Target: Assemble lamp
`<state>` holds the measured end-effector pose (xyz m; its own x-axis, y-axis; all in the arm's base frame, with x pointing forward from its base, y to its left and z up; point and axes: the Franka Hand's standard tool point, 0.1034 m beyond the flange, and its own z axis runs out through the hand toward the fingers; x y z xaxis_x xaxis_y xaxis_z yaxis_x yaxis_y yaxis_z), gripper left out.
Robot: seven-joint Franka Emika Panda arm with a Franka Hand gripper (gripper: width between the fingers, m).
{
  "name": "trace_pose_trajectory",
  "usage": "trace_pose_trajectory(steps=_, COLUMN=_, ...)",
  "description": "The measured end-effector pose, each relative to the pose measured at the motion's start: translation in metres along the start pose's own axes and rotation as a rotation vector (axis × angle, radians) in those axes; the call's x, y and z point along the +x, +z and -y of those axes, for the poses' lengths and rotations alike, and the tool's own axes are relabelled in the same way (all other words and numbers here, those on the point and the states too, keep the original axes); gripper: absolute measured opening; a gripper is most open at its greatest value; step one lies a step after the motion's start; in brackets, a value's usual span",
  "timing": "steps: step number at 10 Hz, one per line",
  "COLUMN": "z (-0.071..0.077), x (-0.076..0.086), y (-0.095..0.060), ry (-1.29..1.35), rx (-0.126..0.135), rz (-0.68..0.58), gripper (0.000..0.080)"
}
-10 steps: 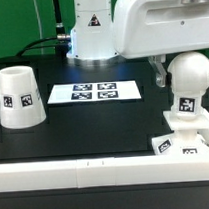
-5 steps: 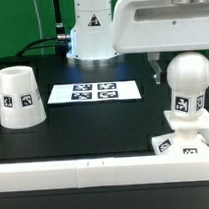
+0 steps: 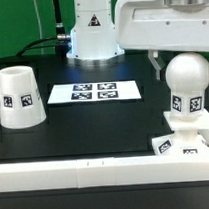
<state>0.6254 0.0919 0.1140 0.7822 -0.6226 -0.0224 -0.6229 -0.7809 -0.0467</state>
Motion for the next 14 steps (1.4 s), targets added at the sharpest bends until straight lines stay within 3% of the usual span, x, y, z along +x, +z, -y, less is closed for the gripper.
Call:
trace_pose_trajectory(steps=2, z=0.0006, x=-0.0005, y=0.0001, ry=0.134, rx=0.007, rz=0.007, gripper=0.0577)
trace_pose_trajectory(steps=5, z=0.0011, x=-0.0007, y=0.0003, ry=0.381, rx=0.043, rz=0.056, gripper=0.0577)
trace_pose_trajectory(steps=9, z=0.005, x=-0.0039, y=0.0, ry=0.575, rx=0.057, rz=0.087, gripper=0.0577)
trace_pose_trajectory(steps=11, z=0.0054, x=-0.0043, y=0.0, ry=0.555, rx=0.058, rz=0.087, gripper=0.0589)
trace_pose_trajectory(steps=12, z=0.0055, x=-0.0044, y=0.0, ry=0.516, rx=0.06, rz=0.086, gripper=0.0675)
trace_pose_trajectory(steps=14, z=0.0061, x=-0.0061, y=-0.0007, ry=0.356, rx=0.058, rz=0.086, gripper=0.0695)
